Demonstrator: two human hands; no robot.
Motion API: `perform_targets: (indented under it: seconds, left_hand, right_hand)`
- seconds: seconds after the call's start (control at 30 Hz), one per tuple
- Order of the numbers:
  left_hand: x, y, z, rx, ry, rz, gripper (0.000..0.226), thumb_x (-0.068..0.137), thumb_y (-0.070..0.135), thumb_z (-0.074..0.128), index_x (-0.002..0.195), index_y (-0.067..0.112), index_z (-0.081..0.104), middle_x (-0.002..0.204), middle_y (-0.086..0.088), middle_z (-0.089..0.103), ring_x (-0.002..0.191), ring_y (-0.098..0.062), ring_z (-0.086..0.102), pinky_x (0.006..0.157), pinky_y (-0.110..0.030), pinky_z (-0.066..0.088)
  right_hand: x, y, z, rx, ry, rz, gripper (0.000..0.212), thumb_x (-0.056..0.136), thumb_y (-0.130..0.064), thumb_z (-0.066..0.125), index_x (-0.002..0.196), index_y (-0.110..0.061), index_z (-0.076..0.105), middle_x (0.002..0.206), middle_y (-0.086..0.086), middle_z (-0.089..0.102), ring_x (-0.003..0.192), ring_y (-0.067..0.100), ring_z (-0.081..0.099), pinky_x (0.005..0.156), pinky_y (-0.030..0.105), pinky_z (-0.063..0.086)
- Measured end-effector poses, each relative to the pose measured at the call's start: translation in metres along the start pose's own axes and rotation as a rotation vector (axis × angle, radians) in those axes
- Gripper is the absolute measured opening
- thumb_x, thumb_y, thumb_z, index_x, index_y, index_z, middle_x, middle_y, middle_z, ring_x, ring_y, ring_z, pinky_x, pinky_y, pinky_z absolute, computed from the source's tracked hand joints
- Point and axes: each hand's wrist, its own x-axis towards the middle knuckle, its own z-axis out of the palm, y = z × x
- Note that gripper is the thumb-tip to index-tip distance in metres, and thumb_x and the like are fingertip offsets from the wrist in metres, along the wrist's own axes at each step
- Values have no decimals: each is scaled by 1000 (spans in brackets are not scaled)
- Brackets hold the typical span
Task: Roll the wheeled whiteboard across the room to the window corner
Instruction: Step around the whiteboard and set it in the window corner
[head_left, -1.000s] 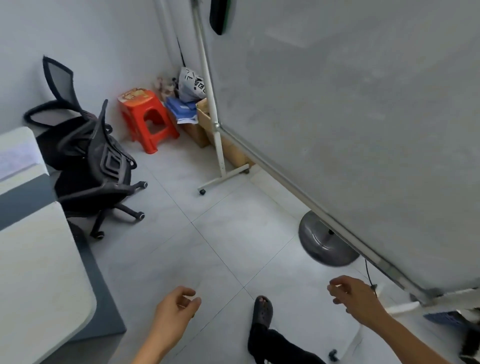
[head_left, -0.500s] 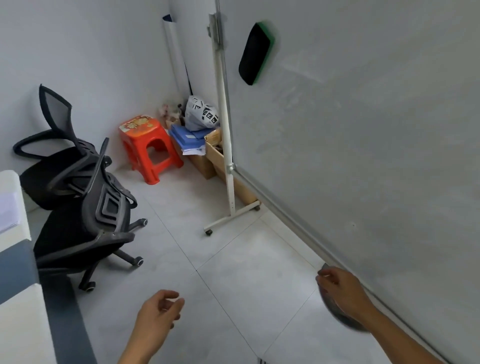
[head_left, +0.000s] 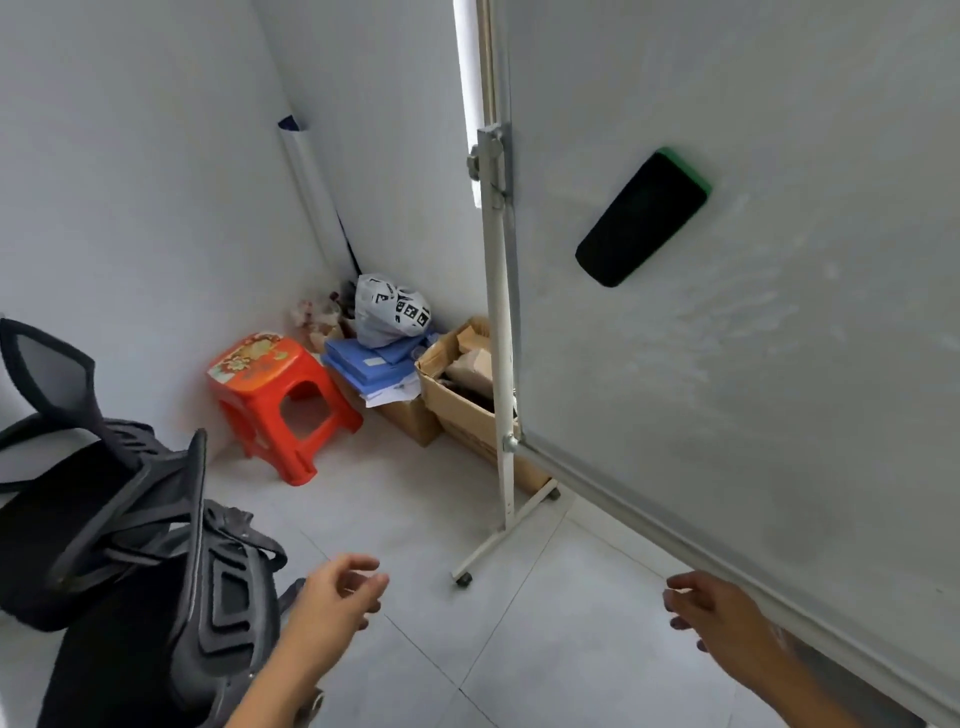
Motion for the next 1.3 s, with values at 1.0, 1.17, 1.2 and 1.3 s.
perform_targets:
  seconds: [1.0, 1.17, 1.2, 1.3]
  left_hand:
    - [353, 382, 63, 240, -1185, 722, 45, 78, 10, 77, 119, 14, 60, 118, -13, 69, 109, -23, 67, 97, -35, 54]
    - [346, 373, 64, 319, -1319, 835, 37, 72, 26, 77, 104, 20, 58, 103, -18, 65, 98, -31, 64, 88, -44, 55]
    - [343, 368, 61, 318, -1331, 851, 32, 73, 25, 76, 99, 26, 57, 101, -22, 64, 97, -34, 64, 89, -46, 55]
    - [328, 351, 50, 325, -1412, 848, 36, 77, 16, 76, 100, 32, 54, 108, -22, 63, 104, -31, 64, 97, -46, 53]
  right_hand:
    - [220, -309, 123, 80, 579, 54, 47, 88, -37, 61, 129, -19, 49, 122, -1, 65, 108, 16, 63, 97, 34, 50]
    - [207, -319, 148, 100, 686, 151, 57, 87, -40, 62, 136, -19, 41, 135, -2, 55, 119, 17, 56, 100, 34, 46]
    - [205, -322, 154, 107, 706, 165, 57, 85, -41, 63, 134, -19, 43, 133, -3, 56, 118, 17, 56, 99, 33, 46]
    - [196, -324, 173, 140, 780, 205, 50, 77, -47, 71, 115, -21, 52, 115, -6, 66, 107, 13, 62, 95, 33, 52]
